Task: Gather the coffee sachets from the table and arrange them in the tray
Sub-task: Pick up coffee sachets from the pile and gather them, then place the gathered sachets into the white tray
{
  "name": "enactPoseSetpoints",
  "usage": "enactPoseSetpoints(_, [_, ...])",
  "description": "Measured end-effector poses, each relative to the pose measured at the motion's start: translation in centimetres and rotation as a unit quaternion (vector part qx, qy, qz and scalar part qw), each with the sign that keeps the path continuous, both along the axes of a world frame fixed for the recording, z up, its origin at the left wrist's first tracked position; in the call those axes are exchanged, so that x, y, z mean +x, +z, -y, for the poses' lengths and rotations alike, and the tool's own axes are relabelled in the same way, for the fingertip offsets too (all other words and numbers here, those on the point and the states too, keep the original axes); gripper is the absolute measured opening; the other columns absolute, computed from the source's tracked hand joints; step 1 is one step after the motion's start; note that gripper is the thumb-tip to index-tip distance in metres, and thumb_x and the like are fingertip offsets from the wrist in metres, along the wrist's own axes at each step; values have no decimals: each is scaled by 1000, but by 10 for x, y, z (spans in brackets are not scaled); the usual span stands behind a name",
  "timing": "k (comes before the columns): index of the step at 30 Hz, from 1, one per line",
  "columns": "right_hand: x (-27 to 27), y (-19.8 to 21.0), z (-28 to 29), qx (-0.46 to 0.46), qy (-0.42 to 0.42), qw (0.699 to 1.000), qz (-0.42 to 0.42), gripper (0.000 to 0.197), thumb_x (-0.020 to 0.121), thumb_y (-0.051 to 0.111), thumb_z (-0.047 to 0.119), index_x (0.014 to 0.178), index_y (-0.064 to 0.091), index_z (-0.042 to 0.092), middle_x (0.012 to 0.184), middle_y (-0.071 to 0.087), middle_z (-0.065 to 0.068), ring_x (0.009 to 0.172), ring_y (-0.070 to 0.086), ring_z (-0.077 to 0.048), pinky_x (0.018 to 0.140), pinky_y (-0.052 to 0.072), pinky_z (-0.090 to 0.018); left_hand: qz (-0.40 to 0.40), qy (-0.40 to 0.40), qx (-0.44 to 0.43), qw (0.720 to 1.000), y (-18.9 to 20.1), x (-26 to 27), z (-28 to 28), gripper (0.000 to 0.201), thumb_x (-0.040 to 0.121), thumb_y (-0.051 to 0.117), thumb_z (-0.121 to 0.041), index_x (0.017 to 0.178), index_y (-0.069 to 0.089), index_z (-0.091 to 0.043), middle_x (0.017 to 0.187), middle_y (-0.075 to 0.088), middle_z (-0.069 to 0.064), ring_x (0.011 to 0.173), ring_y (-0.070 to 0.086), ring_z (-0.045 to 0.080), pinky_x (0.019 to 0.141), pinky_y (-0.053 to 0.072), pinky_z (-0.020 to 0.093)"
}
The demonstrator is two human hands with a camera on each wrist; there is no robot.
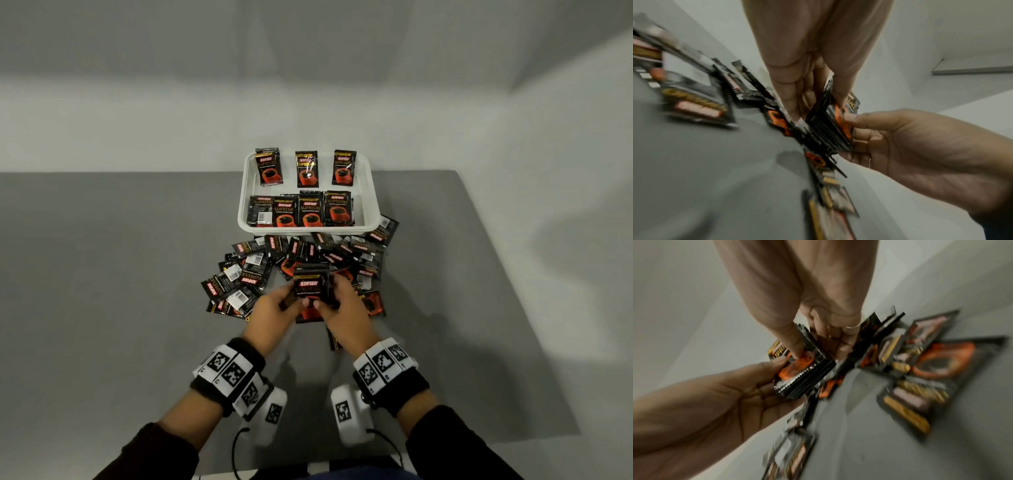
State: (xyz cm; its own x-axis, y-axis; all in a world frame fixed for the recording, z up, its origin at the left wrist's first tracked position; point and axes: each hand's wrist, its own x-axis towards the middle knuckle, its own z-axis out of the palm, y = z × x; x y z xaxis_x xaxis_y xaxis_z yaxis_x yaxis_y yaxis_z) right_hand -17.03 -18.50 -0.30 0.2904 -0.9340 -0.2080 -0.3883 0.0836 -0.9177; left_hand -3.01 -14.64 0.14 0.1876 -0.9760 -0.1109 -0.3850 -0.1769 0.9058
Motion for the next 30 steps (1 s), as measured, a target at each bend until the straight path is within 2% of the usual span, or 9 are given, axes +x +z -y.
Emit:
enactPoseSetpoints(4, [-12, 23, 42, -31, -31, 999, 1, 50, 85, 65, 13, 131, 46, 17, 121, 58, 5, 112, 54, -9, 96, 43, -23, -22, 2, -20, 1000, 21, -4, 45, 13, 86, 64, -15, 96, 69, -8, 67, 62, -11, 54, 53, -9, 53, 39, 5])
enactPoseSetpoints(7, [-7, 41, 81, -75, -26, 997, -21, 40, 84, 65, 16, 123, 55, 19, 111, 61, 9, 101, 57, -8, 82, 43, -14, -5, 34, -23, 999, 35, -5, 83, 13, 87, 63, -18, 94, 69, -10, 65, 61, -9, 52, 53, -6, 51, 41, 11])
enactPoseSetpoints(11, [23, 56, 132, -109, -4, 992, -56, 21, 83, 66, 21, 104, 67, 15, 94, 68, 5, 79, 59, -1, 70, 43, -13, 26, 102, -13, 994, 47, 14, 127, 22, 87, 63, -22, 96, 68, -2, 85, 69, 11, 78, 63, 24, 72, 50, 32])
enactPoseSetpoints(14, [58, 59, 152, -107, -5, 994, -20, 9, 82, 67, 16, 89, 71, 11, 75, 69, 4, 57, 59, 7, 53, 42, -6, 64, 125, 11, 990, 52, 42, 147, 22, 87, 61, -21, 101, 68, -4, 86, 67, 7, 78, 60, 19, 64, 45, 22])
enactPoseSetpoints(16, [84, 56, 157, -62, 8, 998, 3, 10, 84, 65, 13, 90, 71, 9, 81, 73, -5, 65, 68, -4, 58, 51, -16, 66, 139, 37, 987, 52, 65, 154, 22, 87, 62, -17, 103, 68, -3, 90, 69, 13, 78, 61, 20, 68, 46, 24])
enactPoseSetpoints(18, [106, 47, 161, -51, 30, 997, -55, 11, 85, 64, 16, 86, 70, 7, 79, 71, -7, 75, 68, -19, 64, 52, -27, 59, 146, 63, 986, 48, 85, 158, 23, 87, 62, -14, 106, 67, -2, 97, 70, 17, 78, 60, 19, 71, 45, 25])
enactPoseSetpoints(21, [129, 36, 165, -55, 46, 989, -127, 15, 86, 62, 18, 74, 62, 10, 74, 62, -4, 77, 59, -23, 65, 38, -24, 77, 134, 104, 983, 39, 106, 163, 24, 88, 60, -11, 108, 65, -1, 103, 69, 18, 79, 59, 17, 72, 44, 23])
enactPoseSetpoints(24, [140, 28, 171, -49, 52, 984, -163, 21, 89, 59, 20, 93, 69, 2, 94, 69, -12, 88, 64, -24, 68, 40, -22, 86, 121, 122, 981, 30, 118, 171, 21, 89, 58, -12, 107, 66, -4, 104, 70, 15, 79, 60, 15, 70, 44, 17])
enactPoseSetpoints(30, [145, 21, 178, -47, 82, 965, -243, 31, 89, 59, 29, 91, 69, -1, 92, 70, -14, 84, 65, -25, 63, 40, -24, 262, 44, 154, 952, 22, 128, 175, 20, 91, 54, -29, 99, 66, -14, 92, 70, 4, 81, 62, 17, 72, 47, 26])
